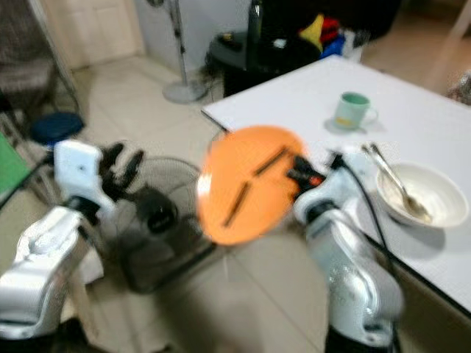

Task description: Setting the table

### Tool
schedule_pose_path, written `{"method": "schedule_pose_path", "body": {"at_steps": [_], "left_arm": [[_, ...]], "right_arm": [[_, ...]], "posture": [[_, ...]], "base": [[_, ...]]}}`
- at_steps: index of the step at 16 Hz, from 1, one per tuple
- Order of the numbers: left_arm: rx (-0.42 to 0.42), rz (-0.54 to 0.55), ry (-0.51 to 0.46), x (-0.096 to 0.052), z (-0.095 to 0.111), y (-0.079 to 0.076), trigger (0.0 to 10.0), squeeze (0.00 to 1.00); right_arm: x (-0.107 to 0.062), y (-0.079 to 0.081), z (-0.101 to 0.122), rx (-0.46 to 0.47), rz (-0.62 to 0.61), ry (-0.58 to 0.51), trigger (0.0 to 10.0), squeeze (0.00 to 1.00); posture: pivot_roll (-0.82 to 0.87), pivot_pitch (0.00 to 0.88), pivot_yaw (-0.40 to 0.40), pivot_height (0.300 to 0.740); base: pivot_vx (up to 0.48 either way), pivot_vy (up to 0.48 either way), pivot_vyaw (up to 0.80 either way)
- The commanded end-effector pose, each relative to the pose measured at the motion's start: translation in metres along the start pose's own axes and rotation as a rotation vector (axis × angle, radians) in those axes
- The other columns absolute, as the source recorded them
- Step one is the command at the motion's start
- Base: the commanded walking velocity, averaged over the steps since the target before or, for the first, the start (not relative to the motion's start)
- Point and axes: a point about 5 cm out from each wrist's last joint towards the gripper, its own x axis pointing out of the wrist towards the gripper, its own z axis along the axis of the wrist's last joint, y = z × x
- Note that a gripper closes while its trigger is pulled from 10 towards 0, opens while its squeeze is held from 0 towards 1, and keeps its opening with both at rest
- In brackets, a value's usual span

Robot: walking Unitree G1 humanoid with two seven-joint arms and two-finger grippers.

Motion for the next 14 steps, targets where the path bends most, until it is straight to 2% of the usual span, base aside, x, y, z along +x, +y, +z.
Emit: {"method": "schedule_pose_path", "body": {"at_steps": [1, 5, 6, 7, 8, 10, 11, 12, 14], "left_arm": [[0.002, -0.023, -0.015, 0.0022, 0.003, -0.0051, 10.0, 0.0], [0.005, -0.028, -0.019, 0.0032, 0.0034, -0.0065, 10.0, 0.0], [0.005, -0.028, -0.02, 0.0034, 0.0036, -0.0064, 10.0, 0.0], [0.005, -0.028, -0.021, 0.0035, 0.0036, -0.0064, 10.0, 0.0], [0.004, -0.028, -0.021, 0.0036, 0.0035, -0.0069, 10.0, 0.0], [0.002, -0.028, -0.023, 0.0037, 0.0035, -0.0074, 10.0, 0.0], [0.002, -0.027, -0.023, 0.0039, 0.0035, -0.0079, 10.0, 0.0], [0.003, -0.027, -0.024, 0.004, 0.0034, -0.0084, 10.0, 0.0], [0.003, -0.028, -0.024, 0.004, 0.0033, -0.0085, 10.0, 0.0]], "right_arm": [[-0.0024, -0.0056, 0.0122, 0.007, -0.025, -0.07, 10.0, 0.0], [-0.0019, -0.0075, 0.0155, 0.025, -0.042, -0.095, 10.0, 0.0], [-0.0015, -0.0068, 0.0168, 0.031, -0.037, -0.103, 8.3, 0.0], [-0.0012, -0.0062, 0.0173, 0.033, -0.033, -0.107, 2.4, 0.0], [-0.0009, -0.0055, 0.0182, 0.036, -0.027, -0.112, 0.0, 0.0], [-0.0007, -0.005, 0.0194, 0.037, -0.023, -0.117, 0.0, 0.0], [-0.0004, -0.0049, 0.0201, 0.033, -0.022, -0.118, 2.5, 0.0], [0.0001, -0.0048, 0.0207, 0.029, -0.022, -0.119, 10.0, 0.0], [0.0007, -0.0045, 0.0211, 0.028, -0.023, -0.122, 10.0, 0.0]], "posture": [[0.07, 0.0, 0.032, 0.74], [0.06, 0.0, 0.033, 0.74], [0.06, 0.0, 0.032, 0.74], [0.06, 0.0, 0.032, 0.74], [0.06, 0.0, 0.03, 0.74], [0.06, 0.0, 0.028, 0.74], [0.06, 0.0, 0.028, 0.74], [0.06, 0.0, 0.026, 0.74], [0.06, 0.0, 0.026, 0.74]], "base": [[0.334, 0.0, 0.0], [0.333, 0.0, 0.0], [0.334, 0.0, 0.0], [0.33, 0.0, 0.0], [0.334, 0.0, 0.0], [0.332, 0.0, 0.0], [0.334, 0.0, 0.0], [0.326, 0.0, 0.0], [0.326, 0.0, 0.0]]}}
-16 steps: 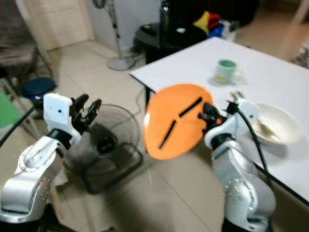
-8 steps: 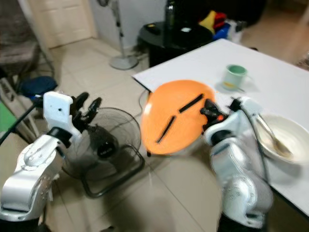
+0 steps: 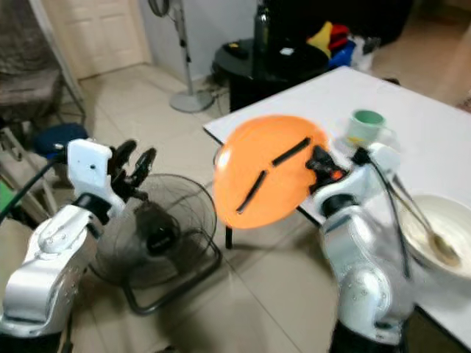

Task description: Setting the table

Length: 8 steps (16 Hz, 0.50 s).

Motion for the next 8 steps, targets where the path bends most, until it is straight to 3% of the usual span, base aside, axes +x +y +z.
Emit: {"method": "schedule_pose_path", "body": {"at_steps": [1, 8], "left_arm": [[0.008, 0.004, 0.0, 0.0004, 0.0006, 0.0006, 10.0, 0.0], [0.013, -0.016, -0.008, 0.0024, 0.0017, 0.0004, 10.0, 0.0]], "right_arm": [[0.0006, 0.008, 0.0096, 0.003, 0.041, -0.051, 10.0, 0.0], [0.0012, 0.0104, 0.0125, 0.007, 0.04, -0.079, 10.0, 0.0]], "posture": [[0.06, 0.0, 0.026, 0.74], [0.06, 0.0, 0.035, 0.74]], "base": [[0.326, 0.0, 0.0], [0.331, 0.0, 0.0]]}}
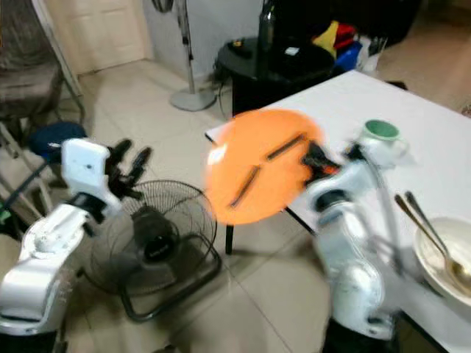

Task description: Setting the table

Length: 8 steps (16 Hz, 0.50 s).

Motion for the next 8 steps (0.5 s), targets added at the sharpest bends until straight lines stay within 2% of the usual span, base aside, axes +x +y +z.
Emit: {"method": "schedule_pose_path", "body": {"at_steps": [1, 2, 8], "left_arm": [[-0.005, -0.024, -0.012, 0.0021, 0.0022, -0.005, 10.0, 0.0], [-0.005, -0.026, -0.012, 0.0021, 0.0022, -0.0053, 10.0, 0.0], [-0.006, -0.03, -0.013, 0.0026, 0.0014, -0.0048, 10.0, 0.0]], "right_arm": [[-0.002, -0.0024, 0.013, -0.013, -0.005, -0.059, 10.0, 0.0], [-0.0019, -0.002, 0.0128, -0.018, -0.001, -0.057, 10.0, 0.0], [-0.0025, 0.0005, 0.0133, -0.028, 0.014, -0.062, 10.0, 0.0]], "posture": [[0.06, 0.0, 0.036, 0.74], [0.06, 0.0, 0.035, 0.74], [0.06, 0.0, 0.034, 0.74]], "base": [[0.326, 0.0, 0.0], [0.334, 0.0, -0.4], [0.341, 0.0, -0.8]]}}
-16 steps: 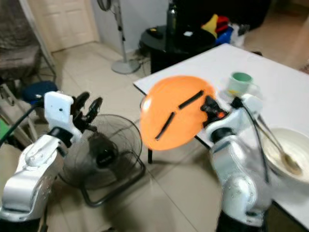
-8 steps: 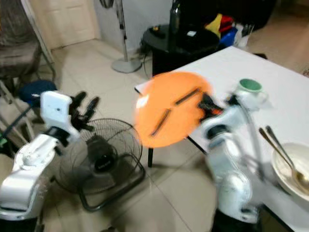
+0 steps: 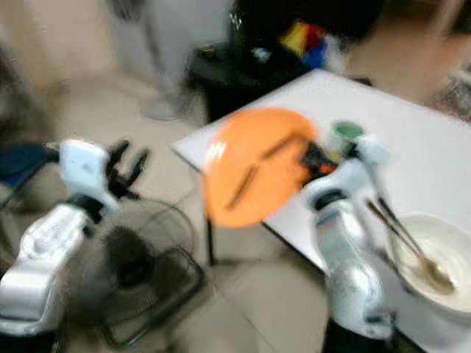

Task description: Setting the table

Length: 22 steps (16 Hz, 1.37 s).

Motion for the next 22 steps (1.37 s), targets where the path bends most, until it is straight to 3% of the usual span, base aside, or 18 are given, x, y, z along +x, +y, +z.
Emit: {"method": "schedule_pose_path", "body": {"at_steps": [1, 11, 15, 22], "left_arm": [[-0.002, -0.023, -0.022, 0.003, 0.005, -0.005, 10.0, 0.0], [0.012, -0.022, -0.026, 0.005, 0.005, -0.002, 10.0, 0.0], [0.024, -0.046, -0.039, 0.011, 0.009, -0.005, 10.0, 0.0], [0.047, -0.053, -0.029, 0.019, 0.009, -0.002, 10.0, 0.0]], "right_arm": [[-0.001, -0.001, 0.012, -0.005, -0.003, -0.058, 10.0, 0.0], [0.0, 0.004, 0.022, 0.038, 0.015, -0.129, 10.0, 0.0], [-0.002, 0.004, 0.024, 0.048, 0.013, -0.14, 10.0, 0.0], [-0.004, 0.004, 0.023, 0.053, 0.001, -0.152, 10.0, 0.0]], "posture": [[0.06, 0.0, 0.034, 0.74], [0.06, 0.0, 0.048, 0.74], [0.05, 0.0, 0.061, 0.74], [0.04, 0.0, 0.08, 0.74]], "base": [[0.345, 0.0, 0.0], [0.343, 0.0, 0.0], [0.0, 0.0, 0.0], [0.0, 0.402, -0.59]]}}
